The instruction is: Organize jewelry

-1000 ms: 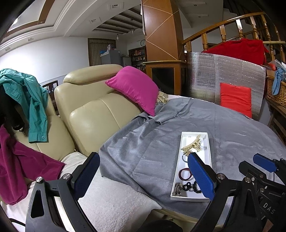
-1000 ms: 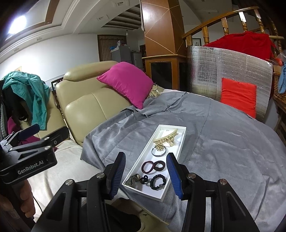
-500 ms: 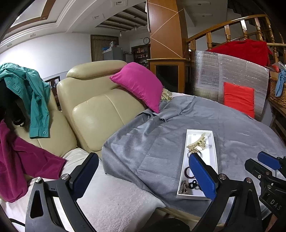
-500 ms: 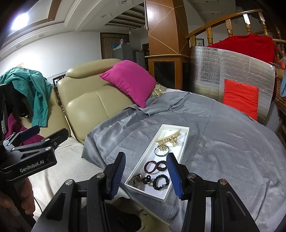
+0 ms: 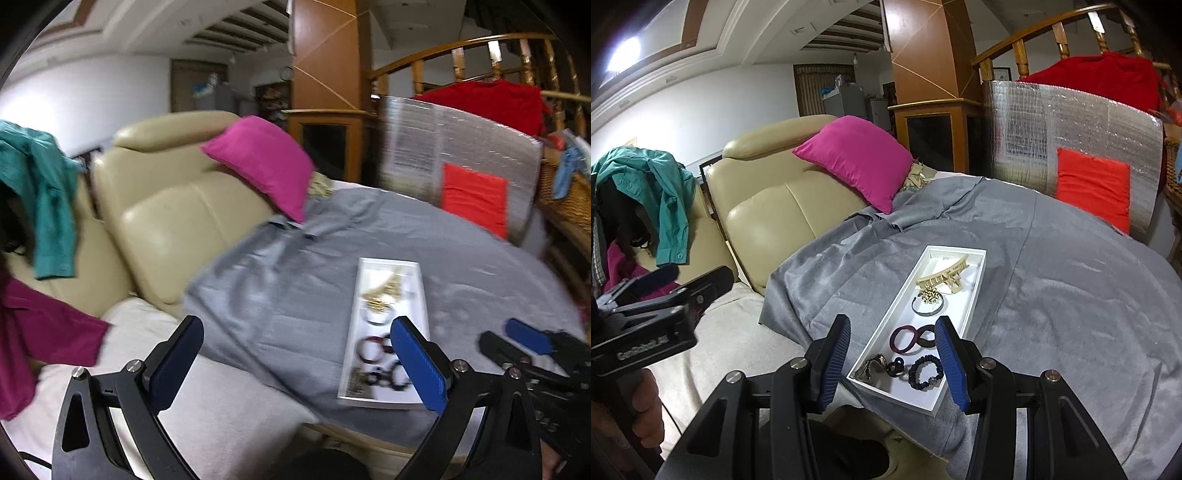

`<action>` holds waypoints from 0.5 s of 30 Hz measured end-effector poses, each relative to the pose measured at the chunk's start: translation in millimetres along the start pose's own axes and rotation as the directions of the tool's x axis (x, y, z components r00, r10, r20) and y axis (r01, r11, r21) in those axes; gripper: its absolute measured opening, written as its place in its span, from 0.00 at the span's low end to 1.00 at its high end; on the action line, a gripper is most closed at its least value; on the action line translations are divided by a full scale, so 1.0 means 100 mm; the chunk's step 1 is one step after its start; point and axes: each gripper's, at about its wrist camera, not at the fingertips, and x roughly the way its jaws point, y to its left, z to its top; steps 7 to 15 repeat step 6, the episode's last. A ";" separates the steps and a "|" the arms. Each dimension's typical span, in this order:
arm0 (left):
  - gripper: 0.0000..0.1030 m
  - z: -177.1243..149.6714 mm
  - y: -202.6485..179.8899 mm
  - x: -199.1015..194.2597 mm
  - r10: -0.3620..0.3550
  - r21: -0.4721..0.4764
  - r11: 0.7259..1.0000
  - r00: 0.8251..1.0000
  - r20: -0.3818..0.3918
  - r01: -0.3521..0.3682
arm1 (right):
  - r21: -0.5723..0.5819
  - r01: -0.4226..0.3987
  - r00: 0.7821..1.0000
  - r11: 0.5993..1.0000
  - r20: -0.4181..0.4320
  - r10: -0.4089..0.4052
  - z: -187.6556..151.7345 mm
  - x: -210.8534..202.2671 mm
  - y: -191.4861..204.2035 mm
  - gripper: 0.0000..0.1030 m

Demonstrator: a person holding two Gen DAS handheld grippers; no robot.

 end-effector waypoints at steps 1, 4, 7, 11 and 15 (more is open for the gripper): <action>0.98 0.01 -0.04 0.03 -0.002 0.003 1.000 1.000 -0.004 0.002 | 0.007 0.001 1.000 1.000 -0.002 -0.001 -0.01 0.01 -0.04 0.50; 0.98 0.07 -0.22 0.16 -0.008 0.046 0.999 0.999 -0.038 0.010 | 0.023 0.028 1.000 0.999 0.004 -0.028 0.01 0.01 -0.21 0.50; 0.98 0.11 -0.41 0.27 -0.010 0.087 0.996 0.997 -0.073 0.017 | 0.044 0.057 0.998 0.997 0.014 -0.057 0.03 -0.02 -0.41 0.51; 0.98 0.11 -0.41 0.27 -0.010 0.087 0.996 0.997 -0.073 0.017 | 0.044 0.057 0.998 0.997 0.014 -0.057 0.03 -0.02 -0.41 0.51; 0.98 0.11 -0.41 0.27 -0.010 0.087 0.996 0.997 -0.073 0.017 | 0.044 0.057 0.998 0.997 0.014 -0.057 0.03 -0.02 -0.41 0.51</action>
